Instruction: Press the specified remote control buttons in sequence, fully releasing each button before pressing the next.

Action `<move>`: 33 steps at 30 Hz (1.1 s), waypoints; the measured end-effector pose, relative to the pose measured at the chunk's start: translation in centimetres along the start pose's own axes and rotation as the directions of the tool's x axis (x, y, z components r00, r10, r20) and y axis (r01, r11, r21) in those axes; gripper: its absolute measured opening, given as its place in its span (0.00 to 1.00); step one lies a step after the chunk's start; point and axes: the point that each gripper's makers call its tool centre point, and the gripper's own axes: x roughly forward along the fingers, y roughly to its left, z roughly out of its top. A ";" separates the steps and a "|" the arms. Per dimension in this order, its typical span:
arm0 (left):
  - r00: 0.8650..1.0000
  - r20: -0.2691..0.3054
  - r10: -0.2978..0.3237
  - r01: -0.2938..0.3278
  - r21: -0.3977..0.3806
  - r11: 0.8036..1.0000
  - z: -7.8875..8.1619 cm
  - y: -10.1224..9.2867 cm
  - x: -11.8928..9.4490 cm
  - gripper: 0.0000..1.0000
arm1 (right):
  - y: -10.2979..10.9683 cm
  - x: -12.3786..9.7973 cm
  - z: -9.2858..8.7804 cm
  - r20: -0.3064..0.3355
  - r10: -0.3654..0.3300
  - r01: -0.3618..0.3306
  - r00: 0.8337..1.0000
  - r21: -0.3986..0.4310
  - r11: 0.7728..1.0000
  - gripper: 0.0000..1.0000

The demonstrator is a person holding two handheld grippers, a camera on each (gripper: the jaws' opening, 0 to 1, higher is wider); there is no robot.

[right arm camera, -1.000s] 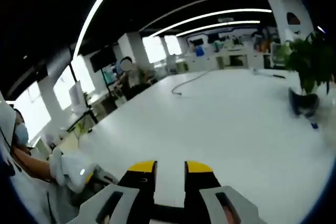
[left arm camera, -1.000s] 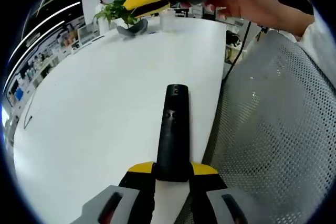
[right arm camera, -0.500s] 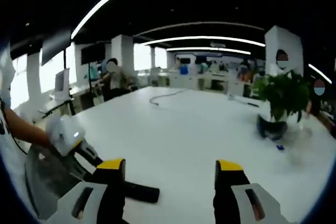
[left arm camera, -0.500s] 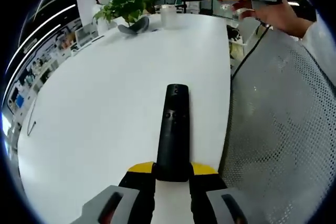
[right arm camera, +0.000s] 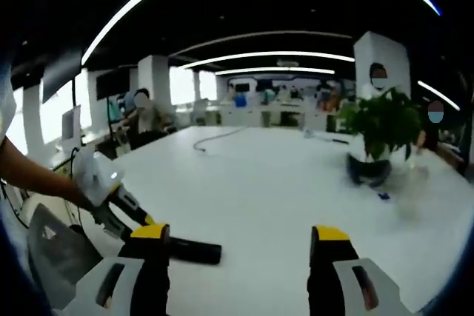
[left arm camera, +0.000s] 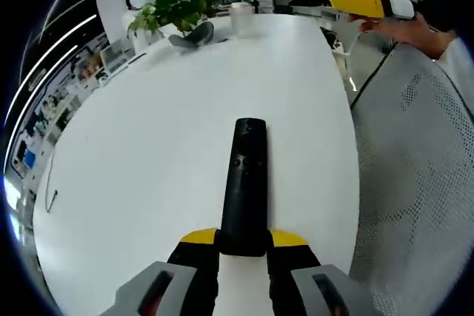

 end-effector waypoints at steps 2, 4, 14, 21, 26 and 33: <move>1.000 0.002 0.002 -0.002 0.007 1.000 0.3 0.8 0.1 0.23 | 0.1 0.0 -0.1 -0.004 0.001 -0.001 1.000 -0.003 1.000 0.76; 1.000 0.000 0.003 -0.003 0.014 1.000 0.5 1.5 0.2 0.23 | 0.0 0.1 -0.2 -0.013 -0.004 0.004 1.000 -0.008 1.000 0.75; 1.000 -0.013 0.021 -0.020 0.081 0.997 1.6 5.6 0.6 0.23 | -0.3 0.2 -0.8 -0.042 -0.011 0.012 0.999 0.007 1.000 0.74; 0.999 -0.019 0.035 -0.033 0.121 0.992 2.8 8.9 1.2 0.23 | -0.4 0.3 -1.2 -0.061 -0.019 0.020 0.998 0.010 1.000 0.73; 0.999 -0.021 0.046 -0.043 0.136 0.990 3.3 11.0 1.5 0.23 | -0.5 0.3 -1.4 -0.071 -0.026 0.027 0.997 0.010 1.000 0.73; 0.997 -0.030 0.069 -0.064 0.152 0.986 3.5 14.0 1.8 0.23 | -0.6 0.3 -1.6 -0.086 -0.031 0.032 0.996 0.010 0.999 0.72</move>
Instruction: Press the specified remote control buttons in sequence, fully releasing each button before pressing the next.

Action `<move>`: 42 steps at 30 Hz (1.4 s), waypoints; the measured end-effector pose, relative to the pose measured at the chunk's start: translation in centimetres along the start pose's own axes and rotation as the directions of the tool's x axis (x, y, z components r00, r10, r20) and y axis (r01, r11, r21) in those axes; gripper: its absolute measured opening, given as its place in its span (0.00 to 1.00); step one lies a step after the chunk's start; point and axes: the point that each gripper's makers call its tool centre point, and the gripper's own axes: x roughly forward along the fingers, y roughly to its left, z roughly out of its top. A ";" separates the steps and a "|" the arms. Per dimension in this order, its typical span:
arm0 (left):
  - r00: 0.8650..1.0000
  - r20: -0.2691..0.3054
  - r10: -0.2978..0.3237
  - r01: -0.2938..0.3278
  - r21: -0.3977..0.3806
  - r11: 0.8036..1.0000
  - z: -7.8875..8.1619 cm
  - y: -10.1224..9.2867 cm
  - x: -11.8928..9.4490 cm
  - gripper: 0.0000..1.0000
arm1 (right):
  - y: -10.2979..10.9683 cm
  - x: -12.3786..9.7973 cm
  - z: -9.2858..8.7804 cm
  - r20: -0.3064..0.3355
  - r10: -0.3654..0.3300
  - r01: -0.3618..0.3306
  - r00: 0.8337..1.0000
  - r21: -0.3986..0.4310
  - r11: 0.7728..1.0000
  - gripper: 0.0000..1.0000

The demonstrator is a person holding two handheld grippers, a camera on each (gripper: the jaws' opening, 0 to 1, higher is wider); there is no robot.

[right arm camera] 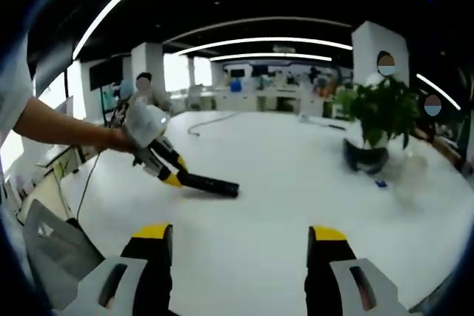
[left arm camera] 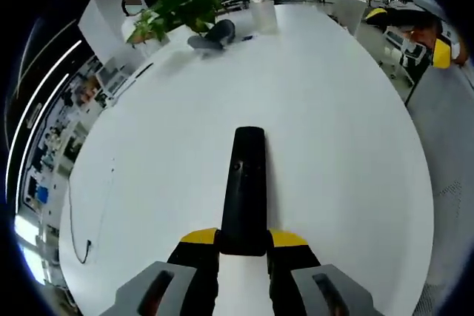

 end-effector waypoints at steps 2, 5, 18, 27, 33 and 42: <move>1.000 -0.007 0.007 -0.007 0.007 1.000 -0.1 0.9 0.2 0.23 | 0.0 0.0 -0.1 -0.008 0.001 -0.001 1.000 0.000 1.000 0.72; 1.000 -0.014 0.016 -0.015 0.028 0.999 -0.1 2.2 0.5 0.23 | 0.0 0.0 -0.2 -0.011 0.000 0.000 1.000 0.000 1.000 0.72; 0.999 -0.045 0.014 -0.011 0.074 0.997 -0.3 6.1 2.2 0.23 | 0.0 0.2 -0.8 -0.047 -0.004 0.004 0.999 0.002 1.000 0.70; 0.997 -0.079 0.020 -0.009 0.131 0.991 -0.5 8.1 3.4 0.24 | -0.1 0.4 -1.3 -0.075 -0.006 0.007 0.997 0.008 1.000 0.70; 0.995 -0.100 0.001 0.010 0.112 0.994 -0.9 8.6 4.0 0.24 | 0.1 0.5 -1.5 -0.083 0.007 -0.005 0.997 0.021 1.000 0.71; 0.996 -0.083 0.019 -0.008 0.133 0.991 -1.0 8.2 4.3 0.23 | 0.0 0.5 -1.7 -0.095 0.004 -0.003 0.995 0.012 1.000 0.72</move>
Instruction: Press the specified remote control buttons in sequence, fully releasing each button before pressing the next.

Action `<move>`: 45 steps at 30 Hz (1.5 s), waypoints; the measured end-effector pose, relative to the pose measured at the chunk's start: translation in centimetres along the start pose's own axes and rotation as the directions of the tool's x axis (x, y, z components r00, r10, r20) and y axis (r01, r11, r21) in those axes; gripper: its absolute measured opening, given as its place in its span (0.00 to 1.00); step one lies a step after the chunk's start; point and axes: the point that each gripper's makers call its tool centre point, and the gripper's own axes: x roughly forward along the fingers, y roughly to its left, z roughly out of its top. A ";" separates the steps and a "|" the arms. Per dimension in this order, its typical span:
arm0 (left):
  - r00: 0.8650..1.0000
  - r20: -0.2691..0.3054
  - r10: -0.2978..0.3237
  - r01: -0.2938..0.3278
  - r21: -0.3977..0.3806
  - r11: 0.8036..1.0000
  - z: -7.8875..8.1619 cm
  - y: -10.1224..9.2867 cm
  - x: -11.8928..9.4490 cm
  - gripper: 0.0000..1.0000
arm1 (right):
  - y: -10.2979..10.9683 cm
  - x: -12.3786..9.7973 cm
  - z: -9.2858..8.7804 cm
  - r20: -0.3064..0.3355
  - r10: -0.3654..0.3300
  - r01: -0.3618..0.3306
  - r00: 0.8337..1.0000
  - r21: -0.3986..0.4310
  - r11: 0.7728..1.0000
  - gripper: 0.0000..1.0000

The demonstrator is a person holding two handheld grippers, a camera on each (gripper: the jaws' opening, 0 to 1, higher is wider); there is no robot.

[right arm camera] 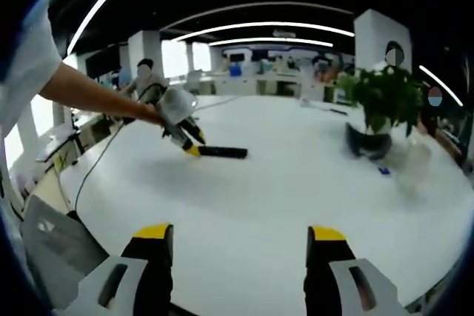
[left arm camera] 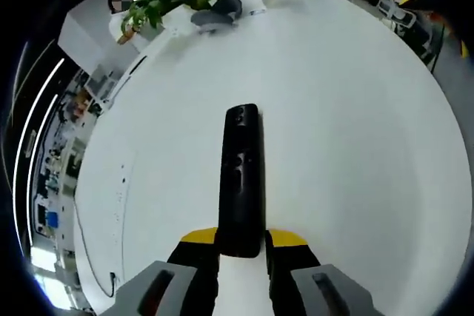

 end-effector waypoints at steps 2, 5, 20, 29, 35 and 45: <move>1.000 0.002 0.025 -0.025 -0.025 0.999 -0.1 0.5 -0.1 0.27 | 0.0 0.0 0.1 0.004 -0.001 0.001 1.000 -0.001 1.000 0.72; 0.998 0.006 0.055 -0.054 -0.117 0.992 -0.5 0.9 -0.2 0.32 | -0.1 -0.1 0.2 0.009 -0.005 0.005 1.000 -0.002 1.000 0.72; 0.906 0.289 0.309 -0.096 -0.571 0.815 1.8 0.3 -7.2 0.64 | -0.3 -0.5 1.2 0.067 -0.016 0.016 0.998 0.002 1.000 0.76; 0.847 0.317 0.427 -0.123 -0.664 0.738 2.0 -4.4 -12.5 0.82 | -0.3 -0.7 1.8 0.107 -0.021 0.020 0.994 0.003 1.000 0.84; 0.806 0.331 0.491 -0.117 -0.723 0.680 1.5 -7.3 -15.4 0.92 | -0.3 -0.7 2.0 0.120 -0.017 0.016 0.993 0.007 1.000 0.92; 0.673 0.322 0.666 -0.140 -0.829 0.542 -0.1 -10.1 -21.6 1.00 | -0.4 -0.8 2.5 0.150 -0.032 0.034 0.988 -0.014 0.999 0.99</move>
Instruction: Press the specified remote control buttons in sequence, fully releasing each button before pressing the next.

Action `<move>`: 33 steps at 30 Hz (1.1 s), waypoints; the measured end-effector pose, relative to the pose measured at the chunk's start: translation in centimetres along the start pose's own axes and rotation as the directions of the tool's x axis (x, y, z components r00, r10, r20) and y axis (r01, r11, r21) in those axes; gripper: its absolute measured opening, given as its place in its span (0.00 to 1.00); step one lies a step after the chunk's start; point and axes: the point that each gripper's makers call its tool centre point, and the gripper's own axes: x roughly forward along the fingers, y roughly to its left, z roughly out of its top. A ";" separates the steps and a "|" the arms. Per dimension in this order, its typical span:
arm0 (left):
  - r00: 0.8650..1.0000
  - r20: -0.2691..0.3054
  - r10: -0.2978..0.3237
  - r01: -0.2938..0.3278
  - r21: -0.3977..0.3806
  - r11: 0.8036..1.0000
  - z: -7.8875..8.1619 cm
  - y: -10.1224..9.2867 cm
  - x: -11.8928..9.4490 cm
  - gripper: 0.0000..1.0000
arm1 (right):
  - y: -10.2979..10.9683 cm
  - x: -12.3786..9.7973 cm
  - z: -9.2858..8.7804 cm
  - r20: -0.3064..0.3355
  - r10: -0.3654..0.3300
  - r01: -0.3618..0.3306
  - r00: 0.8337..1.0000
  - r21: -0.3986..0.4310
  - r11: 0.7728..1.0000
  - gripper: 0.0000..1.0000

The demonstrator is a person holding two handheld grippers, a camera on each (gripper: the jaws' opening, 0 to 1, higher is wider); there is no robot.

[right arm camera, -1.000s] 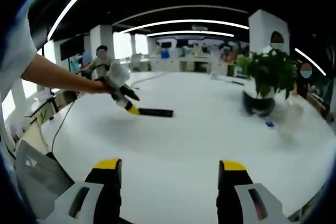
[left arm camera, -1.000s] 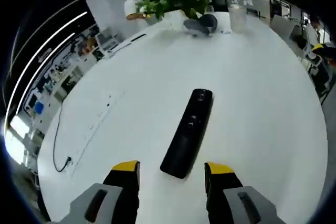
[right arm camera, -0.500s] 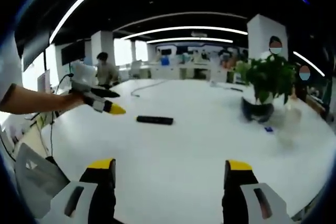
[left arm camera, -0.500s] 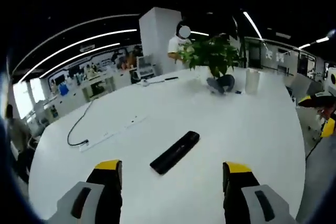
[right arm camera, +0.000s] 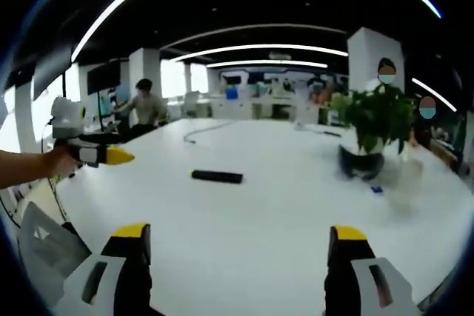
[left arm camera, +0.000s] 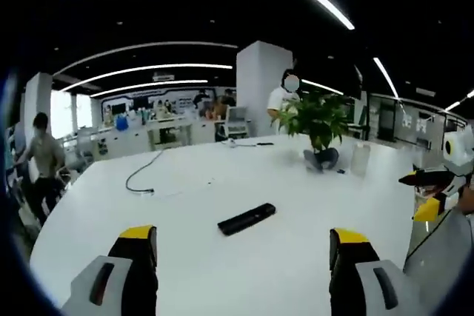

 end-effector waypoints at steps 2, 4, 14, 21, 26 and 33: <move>1.000 0.014 0.015 -0.015 -0.009 1.000 0.0 0.1 -1.1 1.00 | 0.0 -0.1 0.2 0.012 -0.004 0.004 1.000 -0.004 1.000 0.99; 0.999 0.010 0.054 -0.054 -0.001 0.999 -0.7 0.4 -2.7 1.00 | 0.0 -0.2 0.3 0.013 -0.004 0.004 1.000 -0.004 1.000 0.99; 0.975 0.036 0.219 -0.216 -0.076 0.973 -2.9 1.9 -8.4 1.00 | -0.1 -0.4 0.7 0.036 -0.018 0.018 0.999 -0.018 1.000 0.99; 0.963 0.054 0.263 -0.256 -0.108 0.961 -3.3 2.8 -8.9 1.00 | -0.1 -0.4 0.4 0.020 -0.024 0.025 1.000 -0.033 0.999 0.98; 0.968 0.038 0.250 -0.244 -0.106 0.964 -3.7 2.6 -8.8 1.00 | -0.3 -0.5 0.7 0.031 -0.044 0.045 0.999 -0.037 0.998 0.96; 0.973 0.010 0.229 -0.229 -0.041 0.973 -4.1 1.9 -8.5 1.00 | -0.3 -0.6 0.6 0.029 -0.051 0.052 0.998 -0.043 0.998 0.95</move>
